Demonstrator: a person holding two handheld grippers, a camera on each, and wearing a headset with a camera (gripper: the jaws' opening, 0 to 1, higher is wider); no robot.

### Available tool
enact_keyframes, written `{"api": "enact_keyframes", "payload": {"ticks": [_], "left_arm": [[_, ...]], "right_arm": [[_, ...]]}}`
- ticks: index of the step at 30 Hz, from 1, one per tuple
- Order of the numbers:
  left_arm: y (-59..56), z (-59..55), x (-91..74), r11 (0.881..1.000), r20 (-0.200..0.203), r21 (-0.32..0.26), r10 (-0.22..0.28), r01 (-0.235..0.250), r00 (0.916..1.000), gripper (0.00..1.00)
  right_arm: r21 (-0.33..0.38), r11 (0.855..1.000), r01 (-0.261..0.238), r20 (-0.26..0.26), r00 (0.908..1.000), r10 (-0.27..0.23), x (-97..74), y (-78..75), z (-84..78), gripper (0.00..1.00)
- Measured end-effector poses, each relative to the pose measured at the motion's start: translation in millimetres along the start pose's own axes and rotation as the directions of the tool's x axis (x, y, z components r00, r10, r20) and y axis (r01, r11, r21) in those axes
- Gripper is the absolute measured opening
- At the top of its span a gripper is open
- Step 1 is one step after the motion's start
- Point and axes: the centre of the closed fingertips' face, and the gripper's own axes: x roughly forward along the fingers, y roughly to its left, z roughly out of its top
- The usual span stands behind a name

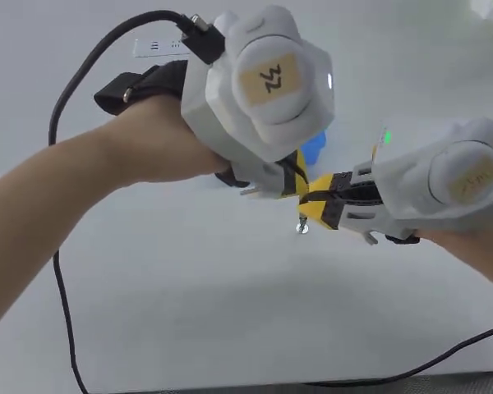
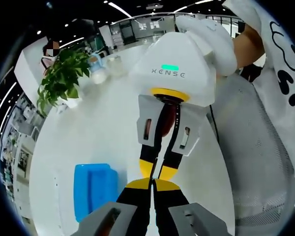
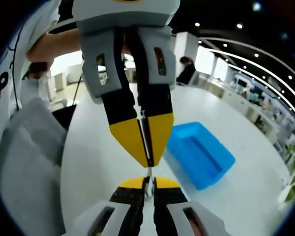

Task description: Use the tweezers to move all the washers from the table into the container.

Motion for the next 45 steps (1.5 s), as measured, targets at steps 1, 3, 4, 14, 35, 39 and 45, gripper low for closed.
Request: {"api": "enact_keyframes", "payload": {"ticks": [1, 3, 4, 14, 35, 39, 45], "left_arm": [[0.3, -1.0, 0.1, 1.0, -0.001, -0.001, 0.0, 0.0, 1.0, 0.0], [1.5, -1.2, 0.1, 1.0, -0.002, 0.003, 0.005, -0.005, 1.0, 0.0], [2.0, -1.0, -0.2, 1.0, -0.002, 0.004, 0.006, -0.006, 1.0, 0.0], [3.4, -2.3, 2.0, 1.0, -0.009, 0.0, 0.001, -0.001, 1.0, 0.0], [6.2, 6.3, -12.0, 0.998, -0.024, 0.057, 0.04, -0.038, 0.9989, 0.0], [11.4, 10.7, -20.7, 0.996, -0.017, 0.061, 0.067, -0.066, 0.9976, 0.0], [20.6, 12.6, -31.9, 0.99, -0.006, 0.082, 0.118, -0.117, 0.993, 0.0]], "right_arm": [[0.003, 1.0, 0.0, 0.0, 1.0, 0.0, -0.1, -0.2, 0.1, 0.02], [0.004, 1.0, 0.003, 0.002, 1.0, -0.003, -0.3, -1.4, 0.6, 0.02], [0.003, 1.0, 0.004, 0.002, 1.0, -0.004, -0.3, -2.1, 1.1, 0.02], [0.033, 0.999, -0.005, 0.002, 1.0, 0.005, 2.9, -3.4, -1.6, 0.03], [-0.082, 0.997, 0.001, -0.04, 0.9992, -0.004, -8.3, -8.4, 10.7, 0.0], [-0.092, 0.996, 0.011, -0.036, 0.9993, -0.014, -11.2, -13.2, 18.2, 0.0], [-0.113, 0.993, 0.037, -0.02, 0.999, -0.039, -13.0, -22.5, 30.6, 0.0]]}}
